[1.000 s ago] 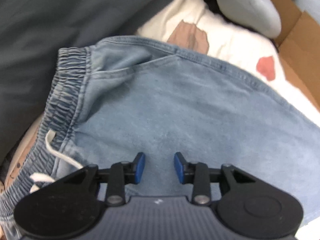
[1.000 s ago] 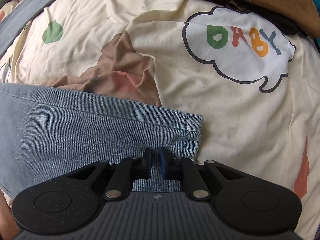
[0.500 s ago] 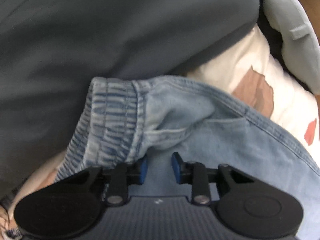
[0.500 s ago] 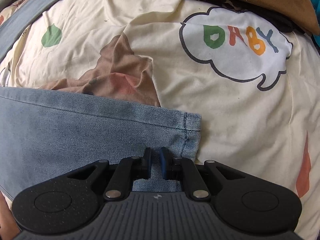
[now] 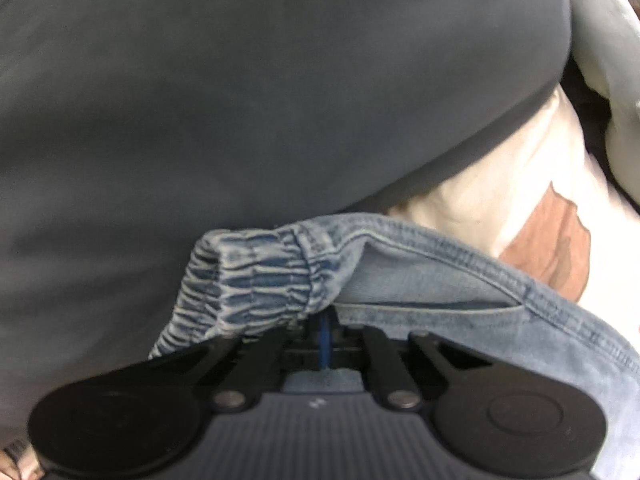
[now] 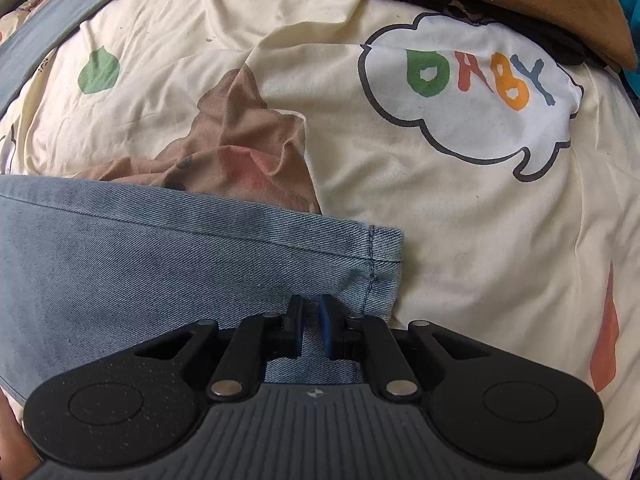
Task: Fold clothes
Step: 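Open the left gripper and release the jeans waistband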
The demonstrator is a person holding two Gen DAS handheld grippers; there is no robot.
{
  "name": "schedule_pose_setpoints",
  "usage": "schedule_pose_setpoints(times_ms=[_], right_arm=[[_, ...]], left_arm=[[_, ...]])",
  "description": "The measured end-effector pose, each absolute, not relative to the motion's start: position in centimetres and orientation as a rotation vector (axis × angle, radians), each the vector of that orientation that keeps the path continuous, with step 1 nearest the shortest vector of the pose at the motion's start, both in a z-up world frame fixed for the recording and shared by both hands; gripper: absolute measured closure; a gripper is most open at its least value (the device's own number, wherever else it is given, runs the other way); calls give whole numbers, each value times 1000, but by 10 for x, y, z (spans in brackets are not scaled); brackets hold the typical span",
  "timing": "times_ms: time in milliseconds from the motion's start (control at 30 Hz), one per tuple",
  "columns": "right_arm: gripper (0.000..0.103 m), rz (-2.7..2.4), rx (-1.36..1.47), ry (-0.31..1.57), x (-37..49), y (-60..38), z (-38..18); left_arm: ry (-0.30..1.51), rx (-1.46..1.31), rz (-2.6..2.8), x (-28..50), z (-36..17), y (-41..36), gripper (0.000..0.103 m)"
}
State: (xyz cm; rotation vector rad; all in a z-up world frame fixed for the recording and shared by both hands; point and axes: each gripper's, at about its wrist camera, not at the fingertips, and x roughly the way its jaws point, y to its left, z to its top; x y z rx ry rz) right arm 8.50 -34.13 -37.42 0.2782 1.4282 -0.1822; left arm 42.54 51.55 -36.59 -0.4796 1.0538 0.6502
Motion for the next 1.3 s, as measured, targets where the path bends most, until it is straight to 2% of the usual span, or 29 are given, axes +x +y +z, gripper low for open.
schedule_pose_setpoints(times_ms=[100, 200, 300, 467, 567, 633, 933, 1067, 1100, 1133, 1300], right_arm=[[88, -185, 277, 1434, 86, -341, -374], [88, -180, 277, 1430, 85, -341, -374], [88, -175, 278, 1422, 83, -341, -374], [88, -172, 269, 1429, 84, -339, -374], [88, -171, 268, 1433, 84, -339, -374], [88, -175, 266, 1434, 85, -338, -373], [88, -180, 263, 1440, 86, -335, -373], [88, -174, 265, 1438, 85, -334, -373], [88, -172, 265, 1437, 85, -334, -373], [88, -170, 266, 1438, 84, -334, -373], [88, -151, 274, 1447, 85, -335, -373]], left_arm=[[1057, -511, 666, 421, -359, 513, 100], [1064, -457, 618, 419, -339, 501, 89], [1047, -457, 595, 413, -321, 495, 84], [1056, -426, 602, 410, -319, 493, 84], [1076, -427, 616, 414, -330, 498, 86], [1088, -399, 656, 412, -339, 504, 100], [1083, -375, 699, 407, -356, 510, 100], [1085, -380, 680, 398, -345, 502, 89], [1087, -381, 676, 394, -342, 500, 78], [1083, -386, 675, 389, -339, 499, 72], [1081, -423, 677, 357, -320, 488, 62]])
